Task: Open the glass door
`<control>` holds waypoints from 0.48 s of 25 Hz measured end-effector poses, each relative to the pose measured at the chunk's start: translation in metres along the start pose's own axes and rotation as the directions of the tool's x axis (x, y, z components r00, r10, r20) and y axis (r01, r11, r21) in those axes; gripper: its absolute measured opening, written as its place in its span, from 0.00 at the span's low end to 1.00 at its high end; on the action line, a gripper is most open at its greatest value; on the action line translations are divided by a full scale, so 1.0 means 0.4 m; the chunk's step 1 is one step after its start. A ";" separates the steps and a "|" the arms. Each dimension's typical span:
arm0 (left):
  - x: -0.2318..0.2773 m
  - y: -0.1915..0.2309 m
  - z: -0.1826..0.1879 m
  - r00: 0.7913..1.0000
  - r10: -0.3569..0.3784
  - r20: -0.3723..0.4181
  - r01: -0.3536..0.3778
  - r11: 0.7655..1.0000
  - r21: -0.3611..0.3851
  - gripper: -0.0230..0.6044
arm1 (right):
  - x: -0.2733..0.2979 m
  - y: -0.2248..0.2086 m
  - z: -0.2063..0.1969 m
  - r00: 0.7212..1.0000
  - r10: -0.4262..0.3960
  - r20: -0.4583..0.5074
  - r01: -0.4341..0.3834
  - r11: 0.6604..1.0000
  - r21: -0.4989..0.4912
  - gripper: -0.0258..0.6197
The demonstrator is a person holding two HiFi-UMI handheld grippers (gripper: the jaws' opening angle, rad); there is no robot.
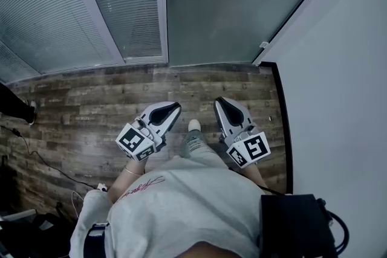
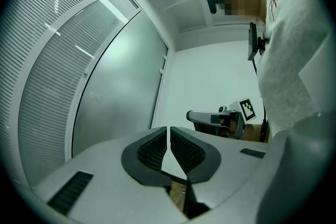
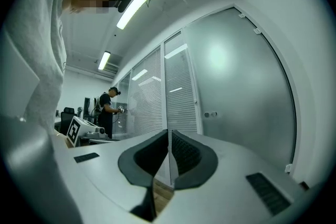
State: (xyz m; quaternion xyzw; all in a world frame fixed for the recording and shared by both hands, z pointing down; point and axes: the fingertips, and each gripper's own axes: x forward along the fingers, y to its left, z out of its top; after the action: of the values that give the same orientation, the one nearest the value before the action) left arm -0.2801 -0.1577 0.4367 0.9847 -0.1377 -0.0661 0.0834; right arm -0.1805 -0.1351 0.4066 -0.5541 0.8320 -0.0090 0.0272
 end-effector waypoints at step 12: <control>0.121 0.195 0.020 0.999 0.038 -0.003 -0.038 0.999 0.020 0.09 | 0.193 -0.160 -0.013 1.000 -0.012 0.003 0.013 0.999 -0.045 0.09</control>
State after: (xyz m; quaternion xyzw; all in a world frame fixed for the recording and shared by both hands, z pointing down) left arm -0.2556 -0.2463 0.4377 0.9828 -0.1571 -0.0614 0.0750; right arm -0.1515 -0.2311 0.4117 -0.5598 0.8284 0.0101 0.0157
